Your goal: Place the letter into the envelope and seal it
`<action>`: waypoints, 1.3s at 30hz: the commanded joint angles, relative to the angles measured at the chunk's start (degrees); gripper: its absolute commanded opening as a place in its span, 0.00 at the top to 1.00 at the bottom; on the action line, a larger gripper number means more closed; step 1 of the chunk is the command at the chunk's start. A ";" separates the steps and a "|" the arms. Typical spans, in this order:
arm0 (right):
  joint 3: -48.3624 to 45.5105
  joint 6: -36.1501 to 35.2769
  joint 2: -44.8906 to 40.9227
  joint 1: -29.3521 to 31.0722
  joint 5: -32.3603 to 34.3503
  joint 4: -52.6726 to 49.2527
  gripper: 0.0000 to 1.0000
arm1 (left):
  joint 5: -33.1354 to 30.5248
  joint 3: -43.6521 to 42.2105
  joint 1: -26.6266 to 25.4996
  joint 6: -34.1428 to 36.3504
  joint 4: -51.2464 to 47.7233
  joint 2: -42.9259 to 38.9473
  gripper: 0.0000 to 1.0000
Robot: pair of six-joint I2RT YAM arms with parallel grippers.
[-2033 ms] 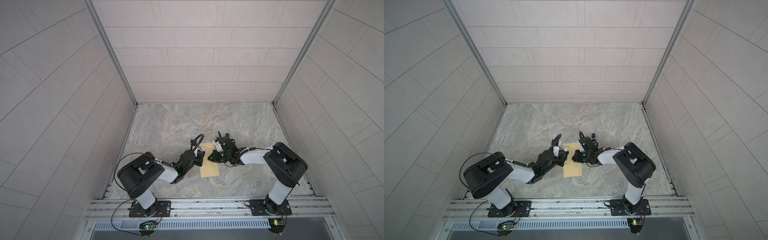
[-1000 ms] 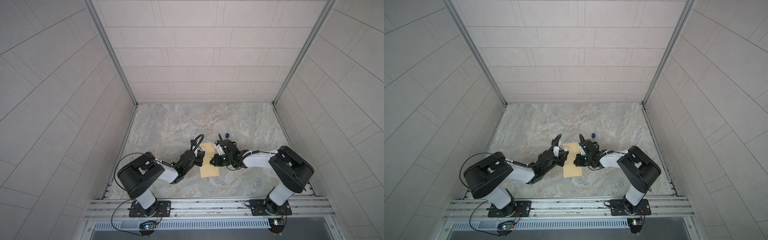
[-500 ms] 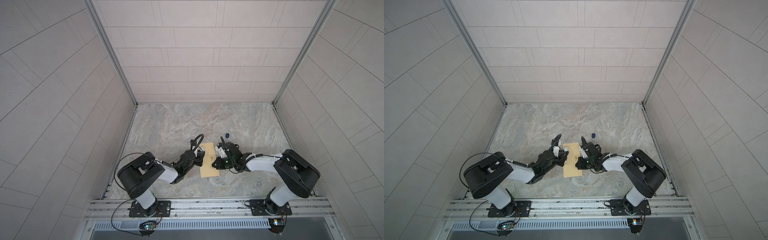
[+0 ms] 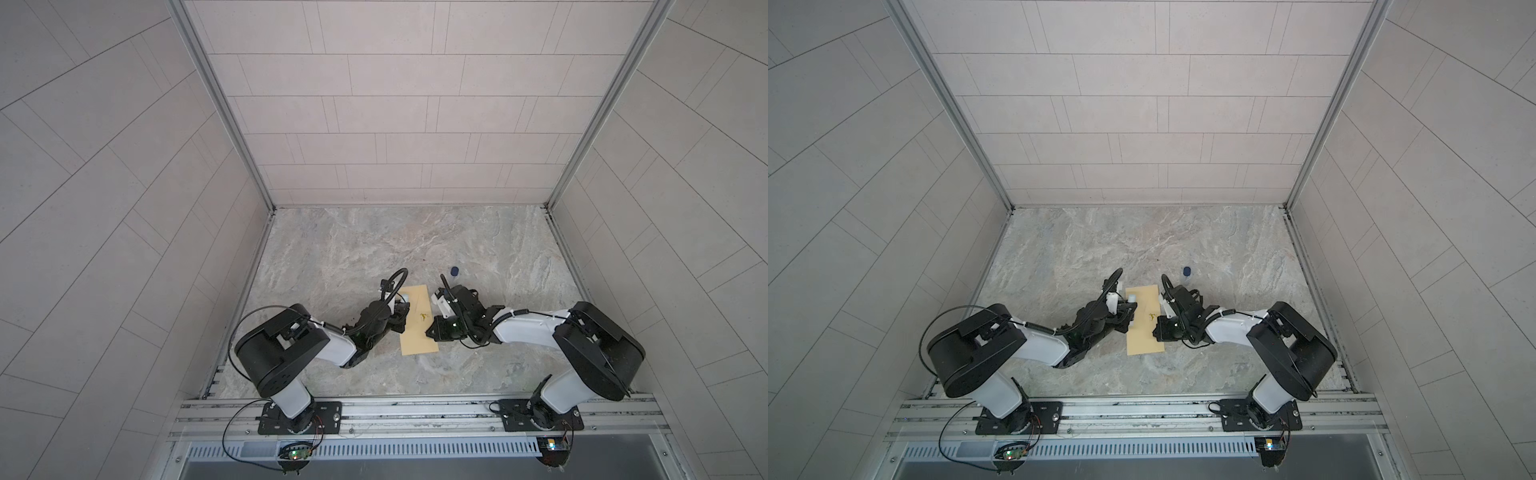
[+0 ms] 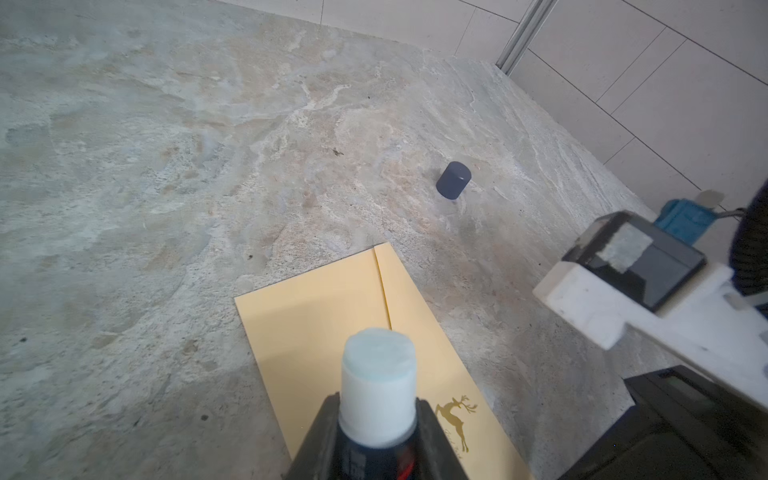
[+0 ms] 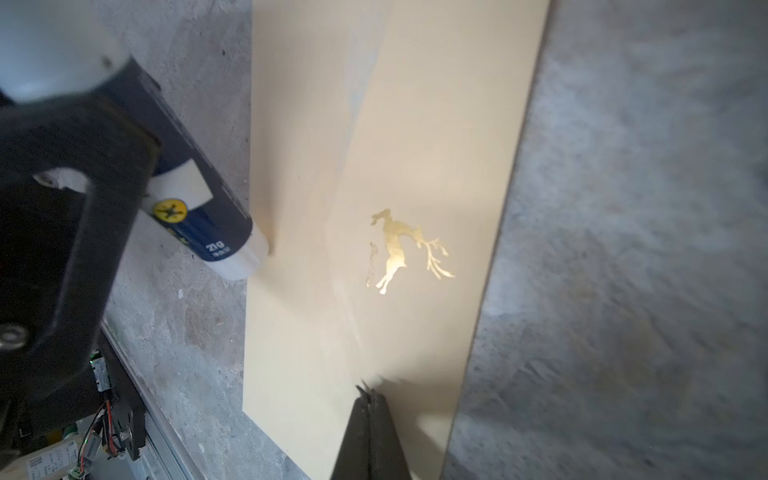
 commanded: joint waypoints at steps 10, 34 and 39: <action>14.85 -4.50 -2.22 -1.59 3.76 -13.81 1.00 | -1.53 -0.60 -0.06 0.74 -2.61 -1.66 1.00; 20.54 -4.35 13.95 -1.50 0.35 -9.80 1.00 | -1.81 -1.30 -0.07 -0.02 -0.86 -0.73 1.00; 20.89 -4.74 15.53 -1.51 1.19 -9.83 1.00 | -2.01 -1.48 -0.06 0.11 -0.75 -0.72 1.00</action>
